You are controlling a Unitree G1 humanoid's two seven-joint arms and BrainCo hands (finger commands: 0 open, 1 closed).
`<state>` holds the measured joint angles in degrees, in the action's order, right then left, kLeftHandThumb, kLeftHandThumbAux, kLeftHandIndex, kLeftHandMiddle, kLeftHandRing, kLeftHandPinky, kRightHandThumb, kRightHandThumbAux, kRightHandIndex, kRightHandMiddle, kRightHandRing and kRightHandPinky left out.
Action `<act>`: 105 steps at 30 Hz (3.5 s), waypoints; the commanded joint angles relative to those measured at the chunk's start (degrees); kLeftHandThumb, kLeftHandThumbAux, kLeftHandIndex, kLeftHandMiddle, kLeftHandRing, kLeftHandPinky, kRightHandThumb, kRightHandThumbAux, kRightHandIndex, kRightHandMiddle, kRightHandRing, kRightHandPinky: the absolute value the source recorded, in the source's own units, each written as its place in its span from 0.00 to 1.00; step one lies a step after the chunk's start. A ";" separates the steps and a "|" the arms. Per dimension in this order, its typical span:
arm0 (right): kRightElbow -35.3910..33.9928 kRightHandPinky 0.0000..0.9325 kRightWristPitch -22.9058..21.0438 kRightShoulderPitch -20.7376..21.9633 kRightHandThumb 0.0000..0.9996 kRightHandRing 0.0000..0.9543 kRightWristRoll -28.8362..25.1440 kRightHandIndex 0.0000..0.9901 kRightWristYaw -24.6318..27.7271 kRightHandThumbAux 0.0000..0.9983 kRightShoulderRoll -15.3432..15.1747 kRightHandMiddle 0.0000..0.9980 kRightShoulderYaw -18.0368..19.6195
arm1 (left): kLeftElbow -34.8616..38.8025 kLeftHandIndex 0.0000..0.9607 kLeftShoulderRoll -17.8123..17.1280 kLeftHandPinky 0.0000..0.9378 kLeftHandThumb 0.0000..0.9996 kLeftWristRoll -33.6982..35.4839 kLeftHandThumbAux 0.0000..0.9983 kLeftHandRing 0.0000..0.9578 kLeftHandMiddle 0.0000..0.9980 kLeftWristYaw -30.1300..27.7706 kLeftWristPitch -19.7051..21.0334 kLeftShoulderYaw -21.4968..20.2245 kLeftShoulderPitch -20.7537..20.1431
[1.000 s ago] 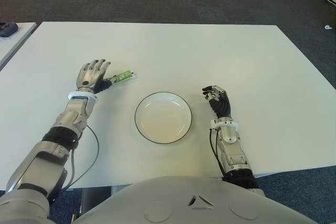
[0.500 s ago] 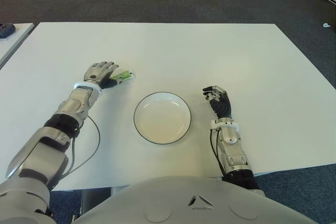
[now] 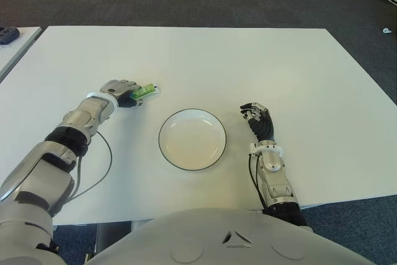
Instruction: Put the toothpaste on the table into the plate.
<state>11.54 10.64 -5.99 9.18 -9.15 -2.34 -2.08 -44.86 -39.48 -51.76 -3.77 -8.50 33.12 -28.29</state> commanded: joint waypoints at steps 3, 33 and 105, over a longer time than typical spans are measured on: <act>-0.62 0.42 -1.73 -0.38 0.71 0.41 0.62 0.42 -0.08 0.73 0.04 0.42 -0.04 | -1.02 0.00 -1.33 0.00 0.52 -1.36 0.21 0.00 0.00 -3.20 -1.19 1.92 -0.48; -3.25 0.43 -4.91 -1.47 0.71 0.41 0.79 0.42 -0.60 0.73 0.10 0.41 0.26 | -6.90 0.00 -4.42 0.00 0.44 -5.48 0.27 0.00 0.00 -7.84 -10.48 9.40 -4.58; -4.28 0.44 -2.86 -1.99 0.71 0.41 -0.28 0.42 -0.13 0.73 -1.10 0.41 1.92 | -21.95 0.42 2.21 0.91 0.85 -5.13 0.67 0.87 0.56 27.72 -10.55 13.24 -3.75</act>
<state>7.21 7.81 -8.14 8.98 -9.44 -3.40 -0.59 -65.66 -38.04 -56.22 24.86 -18.01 45.55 -34.11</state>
